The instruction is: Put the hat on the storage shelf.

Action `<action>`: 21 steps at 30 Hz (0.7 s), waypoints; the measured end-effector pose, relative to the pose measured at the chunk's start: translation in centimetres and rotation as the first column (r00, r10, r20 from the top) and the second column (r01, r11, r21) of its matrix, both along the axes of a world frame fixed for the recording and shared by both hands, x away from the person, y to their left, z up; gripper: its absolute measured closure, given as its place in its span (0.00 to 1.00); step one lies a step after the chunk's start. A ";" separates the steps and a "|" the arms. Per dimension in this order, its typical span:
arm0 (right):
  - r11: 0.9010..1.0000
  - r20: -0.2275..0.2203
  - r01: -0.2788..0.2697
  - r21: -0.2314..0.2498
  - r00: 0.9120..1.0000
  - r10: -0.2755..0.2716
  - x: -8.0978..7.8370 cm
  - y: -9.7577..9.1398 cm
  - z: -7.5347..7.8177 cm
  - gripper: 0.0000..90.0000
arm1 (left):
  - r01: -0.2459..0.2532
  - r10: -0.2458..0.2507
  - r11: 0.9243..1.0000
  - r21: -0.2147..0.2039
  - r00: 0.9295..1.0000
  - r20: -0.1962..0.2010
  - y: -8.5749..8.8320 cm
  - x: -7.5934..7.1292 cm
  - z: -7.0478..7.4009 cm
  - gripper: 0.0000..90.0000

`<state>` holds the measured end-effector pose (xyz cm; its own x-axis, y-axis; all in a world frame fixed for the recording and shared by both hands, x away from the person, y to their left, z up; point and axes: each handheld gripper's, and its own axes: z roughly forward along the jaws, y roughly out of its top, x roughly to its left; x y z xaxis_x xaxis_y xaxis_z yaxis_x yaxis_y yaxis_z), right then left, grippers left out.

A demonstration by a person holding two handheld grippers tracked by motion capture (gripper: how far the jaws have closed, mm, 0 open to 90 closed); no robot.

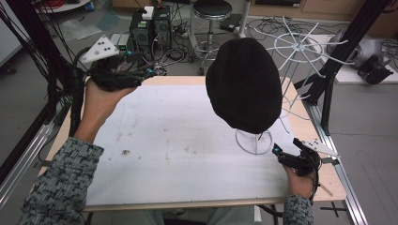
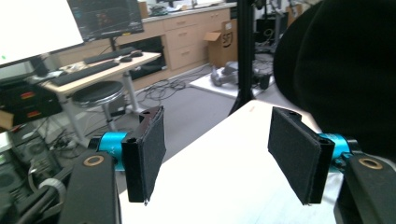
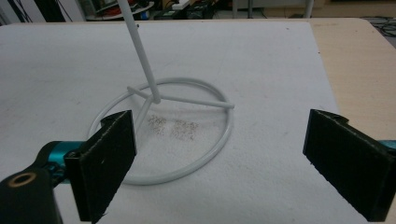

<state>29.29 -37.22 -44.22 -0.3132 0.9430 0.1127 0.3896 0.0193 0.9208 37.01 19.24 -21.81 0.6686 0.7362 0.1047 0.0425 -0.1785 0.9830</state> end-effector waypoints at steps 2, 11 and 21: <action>1.000 0.004 -0.003 -0.005 1.000 0.003 -0.1 0.1 0.0 0.10 | -0.022 0.022 1.000 0.001 1.000 -0.014 1.2 -0.3 -1.2 0.40; 1.000 0.002 -0.022 -0.003 1.000 0.022 0.0 0.6 0.1 0.10 | -0.082 0.080 0.996 -0.019 0.994 -0.078 4.1 -0.8 -6.2 0.37; 1.000 -0.001 -0.022 -0.011 1.000 0.022 0.2 0.6 0.0 0.10 | -0.122 0.119 0.992 -0.037 0.989 -0.092 5.9 -2.3 -9.4 0.32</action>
